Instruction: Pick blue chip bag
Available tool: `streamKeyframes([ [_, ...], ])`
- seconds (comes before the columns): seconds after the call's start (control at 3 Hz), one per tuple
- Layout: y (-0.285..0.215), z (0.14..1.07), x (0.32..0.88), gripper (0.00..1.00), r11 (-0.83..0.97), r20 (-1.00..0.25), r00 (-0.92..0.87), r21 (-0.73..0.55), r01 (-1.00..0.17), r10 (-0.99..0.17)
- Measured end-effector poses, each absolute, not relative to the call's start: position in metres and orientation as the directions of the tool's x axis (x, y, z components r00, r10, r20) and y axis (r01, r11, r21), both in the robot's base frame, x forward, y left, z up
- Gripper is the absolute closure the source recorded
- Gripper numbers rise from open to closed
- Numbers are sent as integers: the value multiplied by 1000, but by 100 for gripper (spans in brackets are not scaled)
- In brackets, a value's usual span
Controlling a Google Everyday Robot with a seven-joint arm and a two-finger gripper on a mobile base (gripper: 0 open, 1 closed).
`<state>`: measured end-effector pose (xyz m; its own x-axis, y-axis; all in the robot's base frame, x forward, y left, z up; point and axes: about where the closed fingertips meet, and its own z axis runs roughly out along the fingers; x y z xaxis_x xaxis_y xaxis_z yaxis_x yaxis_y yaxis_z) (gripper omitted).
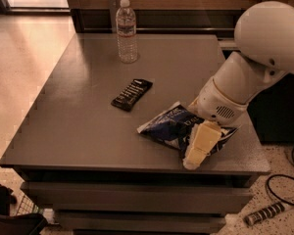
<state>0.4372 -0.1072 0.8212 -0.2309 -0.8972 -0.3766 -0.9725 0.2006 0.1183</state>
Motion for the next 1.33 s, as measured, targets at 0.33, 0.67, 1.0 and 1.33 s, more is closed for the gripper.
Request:
streamKeyframes([
  [0.33,-106,821,437,37,199,-377,-229,117,-973,-897],
  [0.67,-106,822,436,61,198,-377,-227,115,-973,-898],
  [1.0,-105,822,436,84,197,-376,-225,114,-974,-899],
  [1.33,-104,822,435,100,196,-376,-224,113,-974,-899],
])
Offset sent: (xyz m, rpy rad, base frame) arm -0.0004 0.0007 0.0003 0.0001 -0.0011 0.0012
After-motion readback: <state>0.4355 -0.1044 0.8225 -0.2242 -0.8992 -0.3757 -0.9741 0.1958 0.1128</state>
